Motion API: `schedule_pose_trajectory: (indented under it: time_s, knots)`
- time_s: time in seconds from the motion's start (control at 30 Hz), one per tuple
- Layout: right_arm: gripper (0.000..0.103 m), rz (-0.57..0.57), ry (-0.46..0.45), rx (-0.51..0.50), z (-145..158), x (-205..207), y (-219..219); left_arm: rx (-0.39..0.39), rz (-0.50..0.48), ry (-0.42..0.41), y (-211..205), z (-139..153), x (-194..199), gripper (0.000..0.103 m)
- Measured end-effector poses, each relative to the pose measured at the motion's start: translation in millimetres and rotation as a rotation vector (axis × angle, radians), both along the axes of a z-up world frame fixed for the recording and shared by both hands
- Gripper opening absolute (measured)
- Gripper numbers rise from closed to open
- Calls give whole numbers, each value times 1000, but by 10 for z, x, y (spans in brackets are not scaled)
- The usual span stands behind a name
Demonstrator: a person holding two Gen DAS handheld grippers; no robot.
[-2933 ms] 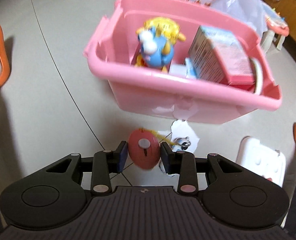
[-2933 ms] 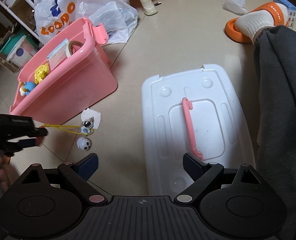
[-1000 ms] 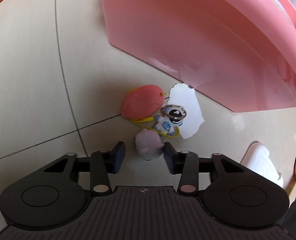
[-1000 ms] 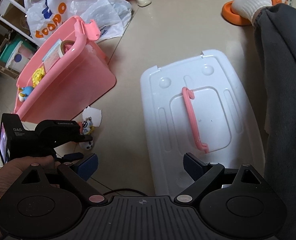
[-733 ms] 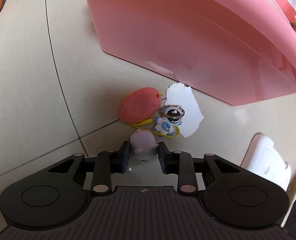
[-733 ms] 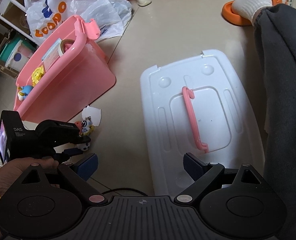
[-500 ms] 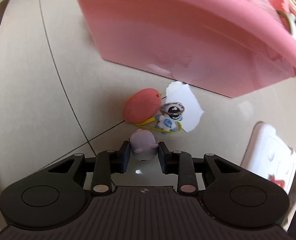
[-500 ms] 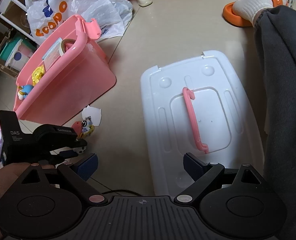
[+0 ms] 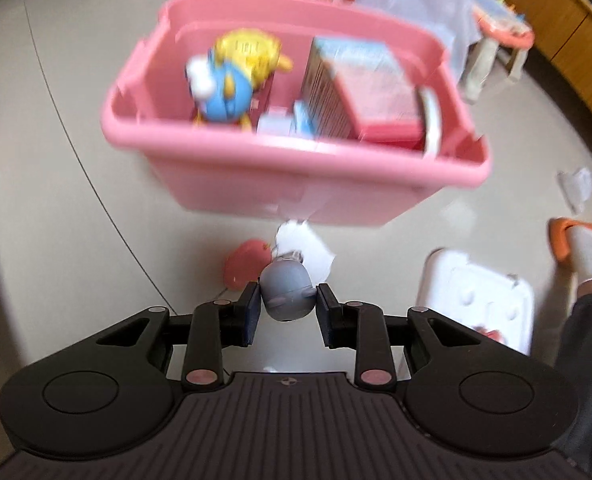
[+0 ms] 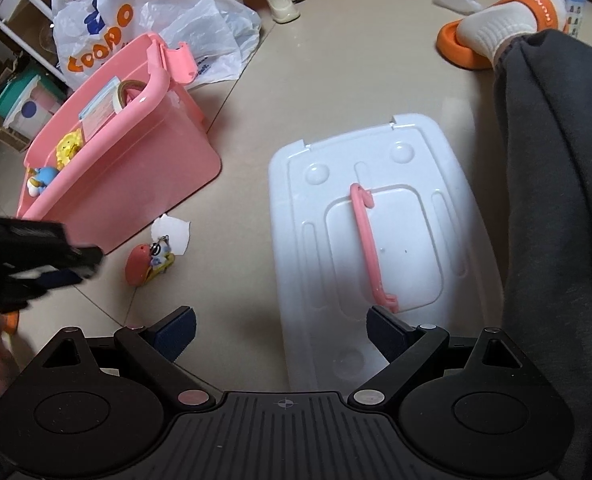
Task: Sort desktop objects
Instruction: 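Carry the ball toy with the left gripper into the pink bin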
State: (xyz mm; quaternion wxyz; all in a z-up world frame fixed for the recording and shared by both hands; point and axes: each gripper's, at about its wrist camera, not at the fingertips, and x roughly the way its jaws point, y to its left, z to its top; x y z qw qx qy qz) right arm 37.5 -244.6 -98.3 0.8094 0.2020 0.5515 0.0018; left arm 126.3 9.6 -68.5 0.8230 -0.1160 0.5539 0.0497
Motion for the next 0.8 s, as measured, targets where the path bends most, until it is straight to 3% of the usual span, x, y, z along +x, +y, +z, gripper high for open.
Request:
schedule_pose_trajectory:
  time_s: [0.5,0.63,0.8]
  knots:
    - [90,-15,-28,21,44,-76,-24,-8,-18,-172,193,968,228,30]
    - [91,-5,-42,21,73,-79,-19,-11,-16,-176,193,1034,429,30]
    - [91,-6,-45,29,84,-63,-41,-46,9,-128,190,835,702,30]
